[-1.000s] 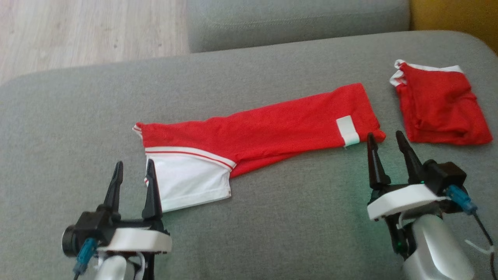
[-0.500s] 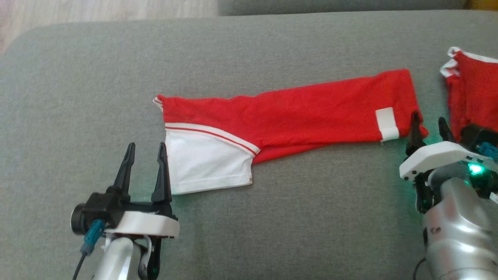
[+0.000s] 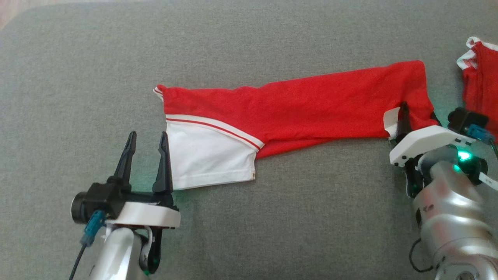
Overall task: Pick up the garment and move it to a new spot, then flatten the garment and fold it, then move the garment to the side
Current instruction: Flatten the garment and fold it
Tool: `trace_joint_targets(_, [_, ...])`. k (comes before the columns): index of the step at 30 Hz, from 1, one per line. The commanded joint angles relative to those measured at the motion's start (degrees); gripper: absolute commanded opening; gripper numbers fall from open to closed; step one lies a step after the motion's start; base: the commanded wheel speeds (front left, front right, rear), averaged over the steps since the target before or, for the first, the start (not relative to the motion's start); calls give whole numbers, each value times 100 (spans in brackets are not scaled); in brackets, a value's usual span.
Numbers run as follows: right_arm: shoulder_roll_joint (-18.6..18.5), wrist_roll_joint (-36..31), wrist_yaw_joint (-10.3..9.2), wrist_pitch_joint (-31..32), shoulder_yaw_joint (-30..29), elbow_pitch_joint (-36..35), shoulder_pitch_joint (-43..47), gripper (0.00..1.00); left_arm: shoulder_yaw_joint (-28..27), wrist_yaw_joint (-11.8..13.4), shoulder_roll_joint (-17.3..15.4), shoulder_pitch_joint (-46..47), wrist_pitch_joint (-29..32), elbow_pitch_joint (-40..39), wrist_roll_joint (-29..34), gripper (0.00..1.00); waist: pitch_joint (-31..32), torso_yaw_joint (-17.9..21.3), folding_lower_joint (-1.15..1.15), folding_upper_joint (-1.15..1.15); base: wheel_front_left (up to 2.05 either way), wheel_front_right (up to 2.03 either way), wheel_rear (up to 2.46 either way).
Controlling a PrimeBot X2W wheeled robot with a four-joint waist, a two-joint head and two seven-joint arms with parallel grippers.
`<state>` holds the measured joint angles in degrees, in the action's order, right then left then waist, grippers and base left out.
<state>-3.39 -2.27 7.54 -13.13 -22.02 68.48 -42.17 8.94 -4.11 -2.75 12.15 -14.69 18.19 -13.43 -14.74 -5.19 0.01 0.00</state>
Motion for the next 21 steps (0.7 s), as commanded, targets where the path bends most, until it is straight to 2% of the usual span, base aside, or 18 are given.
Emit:
trace_joint_targets(1, [51, -45, -5, -19, 176, 21, -95, 100, -234, -25, -18, 177, -30, -159, 73, 100, -18, 11, -1, 0, 0, 0, 0])
trace_joint_targets(3, [51, -31, -5, -56, 243, 170, -158, 100, -242, -34, -17, 194, -30, -154, 86, 100, -40, 18, -1, 0, 0, 0, 0])
trace_joint_targets(4, [51, -6, -5, -67, 294, 241, -183, 89, -249, -40, -16, 207, -30, -147, 90, 100, -47, 20, -1, 0, 0, 0, 0])
trace_joint_targets(5, [51, 53, -5, -87, 388, 337, -219, 0, -267, -49, -16, 234, -30, -130, 100, 100, -56, 27, -1, 0, 0, 0, 0])
trace_joint_targets(12, [-28, 68, -5, -173, 304, 121, -201, 0, -373, -40, -14, 240, -30, -118, 131, 100, 56, 127, -1, 0, 0, 0, 0])
trace_joint_targets(17, [-281, 133, -5, -184, 40, -456, 27, 0, -403, -32, -14, 158, -30, -91, 79, 100, 218, 231, -1, 0, 0, 0, 0])
trace_joint_targets(21, [-343, 196, -5, -185, -125, -933, 400, 0, -394, -18, -13, 64, -30, -80, 21, 100, 411, 312, -1, 0, 0, 0, 0])
